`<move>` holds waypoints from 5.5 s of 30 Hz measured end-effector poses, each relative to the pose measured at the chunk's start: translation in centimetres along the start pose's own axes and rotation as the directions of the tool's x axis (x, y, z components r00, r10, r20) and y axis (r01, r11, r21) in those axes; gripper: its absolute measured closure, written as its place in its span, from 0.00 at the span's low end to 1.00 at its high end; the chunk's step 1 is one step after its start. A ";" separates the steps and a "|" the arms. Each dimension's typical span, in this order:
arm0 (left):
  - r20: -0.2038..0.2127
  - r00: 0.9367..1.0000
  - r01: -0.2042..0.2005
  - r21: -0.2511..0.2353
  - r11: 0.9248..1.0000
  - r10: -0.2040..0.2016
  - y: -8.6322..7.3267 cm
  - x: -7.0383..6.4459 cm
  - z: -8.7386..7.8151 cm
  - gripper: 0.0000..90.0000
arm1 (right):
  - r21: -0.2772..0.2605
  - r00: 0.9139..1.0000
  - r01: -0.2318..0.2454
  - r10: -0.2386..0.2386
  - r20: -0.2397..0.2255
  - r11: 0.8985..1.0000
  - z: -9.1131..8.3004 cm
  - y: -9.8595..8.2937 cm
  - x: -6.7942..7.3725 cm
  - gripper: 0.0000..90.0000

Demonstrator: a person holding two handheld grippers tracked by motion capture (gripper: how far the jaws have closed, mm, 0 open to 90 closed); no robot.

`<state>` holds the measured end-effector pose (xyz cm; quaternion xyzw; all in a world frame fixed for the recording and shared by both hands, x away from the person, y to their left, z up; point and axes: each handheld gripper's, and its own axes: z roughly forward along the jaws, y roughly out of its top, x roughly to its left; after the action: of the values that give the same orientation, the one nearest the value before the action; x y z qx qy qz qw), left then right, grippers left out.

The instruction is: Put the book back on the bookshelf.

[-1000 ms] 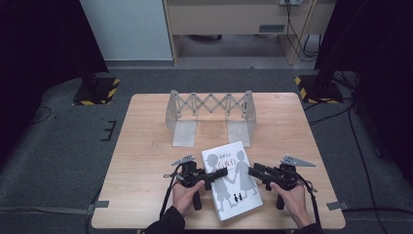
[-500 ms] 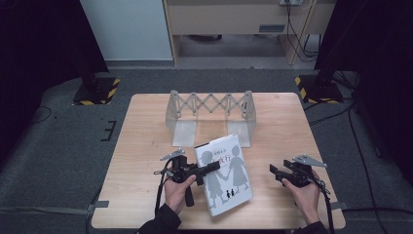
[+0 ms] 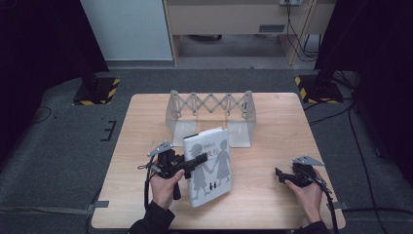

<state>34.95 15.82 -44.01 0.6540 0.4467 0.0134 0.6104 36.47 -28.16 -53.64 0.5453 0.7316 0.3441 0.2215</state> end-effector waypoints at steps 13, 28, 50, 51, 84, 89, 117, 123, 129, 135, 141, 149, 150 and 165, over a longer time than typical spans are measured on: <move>-0.163 0.983 -0.097 -0.065 0.993 0.086 2.9 1.1 -3.6 0.59 | 0.028 0.998 0.053 -0.053 0.017 0.998 0.3 0.0 0.3 0.15; -0.314 0.943 -0.145 -0.102 0.984 0.106 6.0 3.2 -4.9 0.59 | 0.038 0.999 0.041 -0.042 0.022 0.998 0.4 0.1 0.2 0.10; -0.445 0.886 -0.192 -0.095 0.977 0.131 9.2 5.5 0.4 0.59 | 0.038 0.999 0.041 -0.042 0.022 0.998 0.4 0.1 0.2 0.10; -0.447 0.886 -0.187 -0.100 0.977 0.124 9.2 5.7 0.6 0.59 | 0.038 0.999 0.041 -0.042 0.022 0.998 0.4 0.1 0.2 0.10; -0.472 0.834 -0.323 0.003 0.946 0.287 5.1 4.8 0.4 0.58 | 0.038 0.999 0.041 -0.042 0.024 0.998 0.4 0.1 0.2 0.10; -0.480 0.828 -0.322 0.013 0.947 0.289 3.8 4.5 -0.4 0.58 | 0.038 0.999 0.041 -0.042 0.023 0.998 0.4 0.1 0.2 0.10; -0.561 0.787 -0.336 -0.042 0.941 0.256 2.3 5.0 1.4 0.58 | 0.038 0.999 0.041 -0.042 0.023 0.998 0.4 0.1 0.3 0.10; -0.573 0.783 -0.335 -0.060 0.940 0.243 2.8 5.5 2.4 0.58 | 0.038 0.999 0.041 -0.042 0.023 0.998 0.4 0.1 0.2 0.10; -0.588 0.776 -0.338 -0.087 0.937 0.225 3.0 6.0 3.4 0.58 | 0.038 0.999 0.042 -0.043 0.022 0.998 0.4 0.1 0.2 0.10; -0.606 0.767 -0.339 -0.102 0.935 0.212 3.3 6.2 4.3 0.58 | 0.038 0.999 0.041 -0.042 0.022 0.998 0.4 0.1 0.2 0.10; -0.602 0.772 -0.333 -0.108 0.937 0.205 3.7 6.7 4.8 0.57 | 0.038 0.999 0.042 -0.043 0.022 0.998 0.4 0.1 0.2 0.10; -0.555 0.803 -0.316 -0.090 0.945 0.216 2.8 6.5 4.0 0.51 | 0.038 0.999 0.041 -0.042 0.023 0.998 0.4 0.1 0.2 0.10; -0.559 0.799 -0.312 -0.071 0.948 0.221 2.6 6.5 3.8 0.49 | 0.038 0.999 0.041 -0.042 0.023 0.998 0.4 0.1 0.2 0.10; -0.597 0.760 -0.343 -0.036 0.939 0.255 0.6 6.8 4.4 0.58 | 0.038 0.999 0.042 -0.043 0.022 0.998 0.4 0.1 0.2 0.10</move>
<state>41.85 16.49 -48.26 0.6354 0.4998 0.3429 0.4785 36.73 -27.80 -53.85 0.5377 0.7468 0.3191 0.2268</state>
